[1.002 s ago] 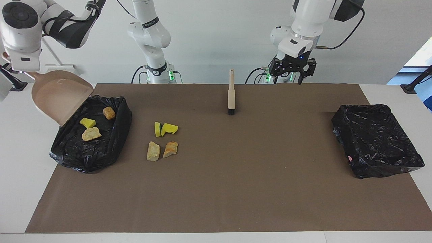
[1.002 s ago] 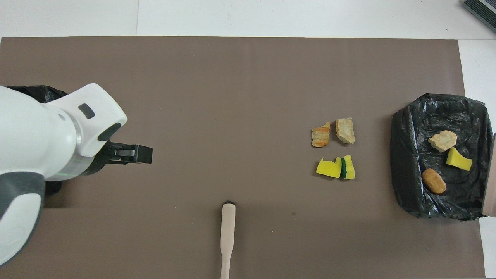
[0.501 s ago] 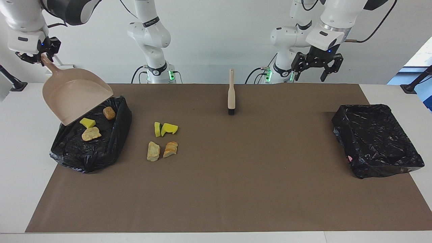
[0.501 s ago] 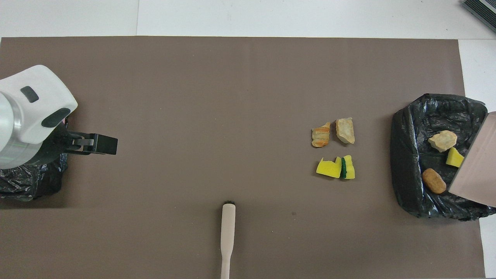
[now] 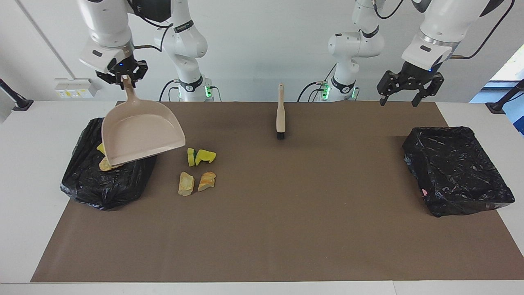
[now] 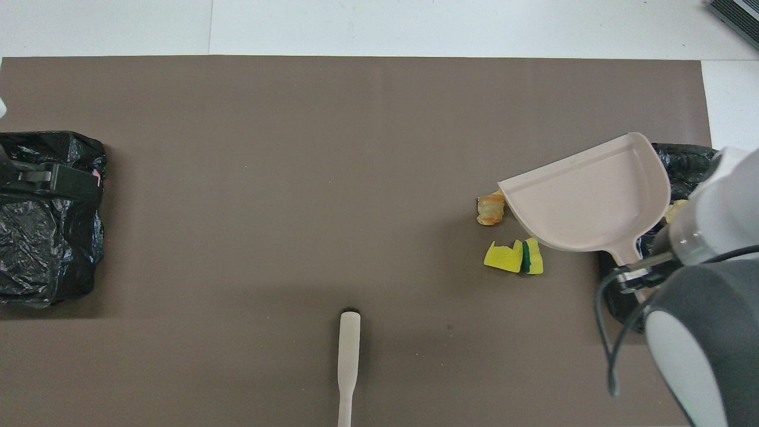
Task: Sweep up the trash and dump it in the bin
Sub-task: 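Bring the dustpan back and set it down with the right gripper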
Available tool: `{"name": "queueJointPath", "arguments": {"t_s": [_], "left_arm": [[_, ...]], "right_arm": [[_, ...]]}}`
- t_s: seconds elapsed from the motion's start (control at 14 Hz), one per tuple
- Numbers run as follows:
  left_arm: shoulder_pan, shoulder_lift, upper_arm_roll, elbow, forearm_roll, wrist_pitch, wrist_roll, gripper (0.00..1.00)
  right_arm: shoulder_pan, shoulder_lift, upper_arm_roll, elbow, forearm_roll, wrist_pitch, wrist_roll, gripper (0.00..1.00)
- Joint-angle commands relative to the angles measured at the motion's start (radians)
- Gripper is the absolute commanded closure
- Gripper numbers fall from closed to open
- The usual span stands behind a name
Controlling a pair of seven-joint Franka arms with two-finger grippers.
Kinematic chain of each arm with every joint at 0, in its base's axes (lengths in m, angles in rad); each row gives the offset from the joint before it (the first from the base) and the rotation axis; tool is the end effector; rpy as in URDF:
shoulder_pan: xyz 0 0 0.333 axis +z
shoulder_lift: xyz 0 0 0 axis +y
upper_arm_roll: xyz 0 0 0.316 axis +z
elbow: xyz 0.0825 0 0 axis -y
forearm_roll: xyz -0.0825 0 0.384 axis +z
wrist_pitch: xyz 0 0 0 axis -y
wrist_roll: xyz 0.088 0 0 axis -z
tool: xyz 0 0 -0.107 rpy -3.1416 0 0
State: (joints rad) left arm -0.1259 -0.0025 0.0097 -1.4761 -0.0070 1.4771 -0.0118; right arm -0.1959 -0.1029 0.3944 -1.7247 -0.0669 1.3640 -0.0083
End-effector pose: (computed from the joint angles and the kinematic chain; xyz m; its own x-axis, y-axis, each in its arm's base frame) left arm 0.5405 -0.0639 0.6619 0.9945 -0.1049 0.0034 -0.1049 -0.9945 0.0070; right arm 0.4872 0.0990 0.5892 0.9494 0.1730 -0.2622 0.2060 -0.9730 0.1039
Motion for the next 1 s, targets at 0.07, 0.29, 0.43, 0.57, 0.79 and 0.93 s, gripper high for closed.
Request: {"name": "queueJointPath", "arguments": {"t_s": [0.07, 0.29, 0.43, 0.57, 0.79, 0.93], "left_arm": [[0.003, 0.006, 0.013, 0.037, 0.021, -0.077, 0.009, 0.0], [0.017, 0.004, 0.009, 0.037, 0.021, -0.086, 0.01, 0.0], [0.018, 0.001, 0.009, 0.037, 0.019, -0.086, 0.01, 0.0], [0.017, -0.007, 0.006, 0.036, 0.016, -0.071, 0.007, 0.0], [0.018, -0.022, 0.001, 0.025, 0.01, -0.066, -0.002, 0.0], [0.02, -0.022, 0.009, 0.025, 0.012, -0.067, 0.0, 0.0]], "right_arm": [[0.102, 0.136, -0.005, 0.031, 0.156, 0.128, 0.337, 1.0], [0.287, 0.349, -0.006, 0.166, 0.153, 0.248, 0.606, 1.0], [0.361, 0.474, -0.006, 0.267, 0.145, 0.3, 0.686, 1.0], [0.426, 0.531, -0.009, 0.287, 0.101, 0.398, 0.715, 1.0], [0.509, 0.623, -0.012, 0.313, 0.073, 0.503, 0.792, 1.0], [0.526, 0.649, -0.009, 0.315, 0.072, 0.526, 0.824, 1.0]]}}
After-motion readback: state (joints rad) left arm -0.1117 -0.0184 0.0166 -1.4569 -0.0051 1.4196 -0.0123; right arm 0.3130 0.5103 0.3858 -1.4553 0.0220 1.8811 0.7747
